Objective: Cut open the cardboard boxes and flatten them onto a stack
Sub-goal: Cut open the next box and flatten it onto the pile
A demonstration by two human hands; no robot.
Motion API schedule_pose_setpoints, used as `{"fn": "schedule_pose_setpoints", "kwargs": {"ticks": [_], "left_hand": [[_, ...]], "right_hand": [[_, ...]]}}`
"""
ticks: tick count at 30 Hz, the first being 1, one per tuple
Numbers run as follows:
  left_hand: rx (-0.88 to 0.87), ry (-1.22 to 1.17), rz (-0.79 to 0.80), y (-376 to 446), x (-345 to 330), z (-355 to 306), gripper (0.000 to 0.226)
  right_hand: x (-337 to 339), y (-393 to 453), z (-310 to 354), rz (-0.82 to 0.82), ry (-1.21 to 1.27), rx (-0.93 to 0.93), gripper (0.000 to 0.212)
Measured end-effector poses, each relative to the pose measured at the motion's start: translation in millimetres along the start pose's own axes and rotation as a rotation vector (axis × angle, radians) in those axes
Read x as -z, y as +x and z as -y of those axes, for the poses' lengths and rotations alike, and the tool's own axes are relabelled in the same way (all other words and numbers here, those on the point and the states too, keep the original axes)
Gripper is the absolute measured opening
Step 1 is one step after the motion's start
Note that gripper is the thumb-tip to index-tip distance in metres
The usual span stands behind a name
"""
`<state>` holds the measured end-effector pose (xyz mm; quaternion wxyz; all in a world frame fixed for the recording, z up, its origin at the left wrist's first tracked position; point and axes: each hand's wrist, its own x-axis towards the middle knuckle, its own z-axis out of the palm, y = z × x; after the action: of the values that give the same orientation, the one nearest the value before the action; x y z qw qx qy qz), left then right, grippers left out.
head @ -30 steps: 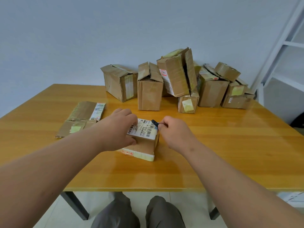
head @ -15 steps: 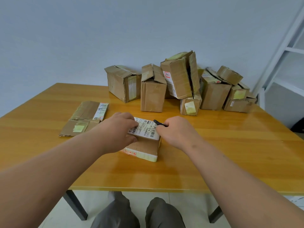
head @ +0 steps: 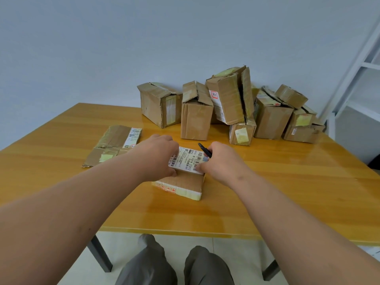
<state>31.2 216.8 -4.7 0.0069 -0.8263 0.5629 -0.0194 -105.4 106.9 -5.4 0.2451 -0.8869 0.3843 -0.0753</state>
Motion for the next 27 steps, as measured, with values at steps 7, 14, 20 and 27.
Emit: {"fn": "schedule_pose_setpoints", "kwargs": {"ticks": [7, 14, 20, 27], "left_hand": [[-0.019, 0.022, -0.045, 2.2, 3.0, 0.4, 0.054], [-0.073, 0.050, -0.160, -11.5, -8.2, 7.8, 0.031], [-0.147, 0.061, -0.058, -19.8, -14.5, 13.1, 0.044], [0.244, -0.527, 0.001, -11.0, -5.2, 6.3, 0.050]], "right_hand": [[3.9, -1.0, -1.8, 0.007, 0.167, 0.006, 0.045], [21.1, 1.3, -16.5, -0.033, 0.460, -0.060, 0.015], [2.5, 20.7, -11.0, -0.011, 0.012, -0.012, 0.039], [-10.1, 26.6, 2.1, -0.044, -0.137, -0.045, 0.056]]}}
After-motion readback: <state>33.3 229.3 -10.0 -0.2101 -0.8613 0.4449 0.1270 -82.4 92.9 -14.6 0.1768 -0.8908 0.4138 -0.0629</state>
